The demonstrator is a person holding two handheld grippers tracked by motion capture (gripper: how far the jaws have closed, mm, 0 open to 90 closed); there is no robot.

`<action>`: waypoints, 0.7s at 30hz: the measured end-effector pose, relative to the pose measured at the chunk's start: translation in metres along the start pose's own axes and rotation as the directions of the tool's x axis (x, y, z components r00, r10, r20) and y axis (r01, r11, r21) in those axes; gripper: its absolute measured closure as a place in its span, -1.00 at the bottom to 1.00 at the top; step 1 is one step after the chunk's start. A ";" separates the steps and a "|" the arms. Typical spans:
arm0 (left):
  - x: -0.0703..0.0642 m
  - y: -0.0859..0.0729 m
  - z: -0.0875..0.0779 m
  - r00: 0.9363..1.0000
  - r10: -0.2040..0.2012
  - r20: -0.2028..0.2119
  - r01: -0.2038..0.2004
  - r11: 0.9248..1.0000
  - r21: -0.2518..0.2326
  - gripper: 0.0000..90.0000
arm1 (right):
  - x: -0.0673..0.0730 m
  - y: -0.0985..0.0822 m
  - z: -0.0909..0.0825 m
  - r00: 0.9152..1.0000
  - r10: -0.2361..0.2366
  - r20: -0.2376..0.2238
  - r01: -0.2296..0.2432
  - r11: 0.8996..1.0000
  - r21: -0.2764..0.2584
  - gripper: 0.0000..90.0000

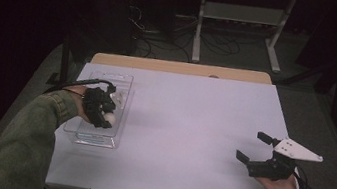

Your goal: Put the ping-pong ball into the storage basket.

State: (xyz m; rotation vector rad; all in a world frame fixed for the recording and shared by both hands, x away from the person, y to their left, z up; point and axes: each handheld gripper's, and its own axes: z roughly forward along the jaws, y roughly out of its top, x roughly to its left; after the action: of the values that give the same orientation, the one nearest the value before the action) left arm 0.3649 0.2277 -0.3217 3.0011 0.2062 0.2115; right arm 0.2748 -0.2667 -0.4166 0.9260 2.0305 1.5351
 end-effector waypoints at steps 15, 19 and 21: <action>-0.002 0.000 0.021 1.000 0.009 0.020 -0.010 0.999 0.033 0.12 | 0.001 0.000 0.001 1.000 -0.002 -0.004 0.002 1.000 0.001 -1.00; -0.002 -0.001 0.025 1.000 0.010 0.023 -0.011 0.999 0.041 0.12 | 0.001 0.000 0.000 1.000 -0.002 -0.005 0.002 1.000 0.001 -1.00; -0.001 -0.001 0.026 1.000 0.010 0.024 -0.011 0.999 0.041 0.12 | 0.001 0.000 0.000 1.000 -0.002 -0.006 0.002 1.000 0.002 -1.00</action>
State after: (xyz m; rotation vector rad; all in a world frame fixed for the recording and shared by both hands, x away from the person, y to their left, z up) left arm 0.3671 0.2254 -0.3476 3.0450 0.1943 0.1746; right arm 0.2747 -0.2661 -0.4168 0.9216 2.0370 1.5367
